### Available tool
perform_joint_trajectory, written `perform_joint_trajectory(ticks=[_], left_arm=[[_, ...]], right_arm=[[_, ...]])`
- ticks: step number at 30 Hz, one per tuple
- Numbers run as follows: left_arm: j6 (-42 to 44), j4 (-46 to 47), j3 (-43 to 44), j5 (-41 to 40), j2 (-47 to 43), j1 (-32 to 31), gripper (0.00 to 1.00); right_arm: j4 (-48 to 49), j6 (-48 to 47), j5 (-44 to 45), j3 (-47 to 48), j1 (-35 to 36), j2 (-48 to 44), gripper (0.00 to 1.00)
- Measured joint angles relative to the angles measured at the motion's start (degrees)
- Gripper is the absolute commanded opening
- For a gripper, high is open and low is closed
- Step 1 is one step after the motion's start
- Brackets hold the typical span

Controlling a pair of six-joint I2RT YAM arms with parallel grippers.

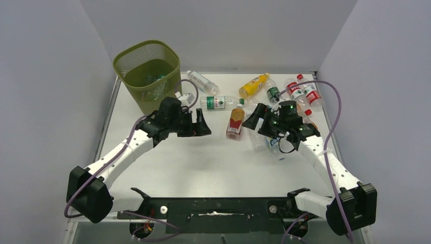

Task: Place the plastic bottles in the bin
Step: Pick up the plastic bottle at the center of the board.

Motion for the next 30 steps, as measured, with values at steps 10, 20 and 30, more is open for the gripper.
perform_joint_trajectory(ticks=[10,20,30], left_arm=[[-2.6,0.4,8.7,-7.7,9.5,-16.3,0.85],[-0.2,0.9,13.8,-14.8,22.6,-16.3,0.85],[3.3,0.8,26.3,-15.3,35.4,-15.6,0.85]], right_arm=[[-14.3,-4.2,13.8,3.2,3.3,-7.2,0.98],[-22.1,-6.5,24.9,6.9,2.2,-5.8,0.98],[-18.9,-11.6,20.1,7.2,-9.1,-3.3,0.98]])
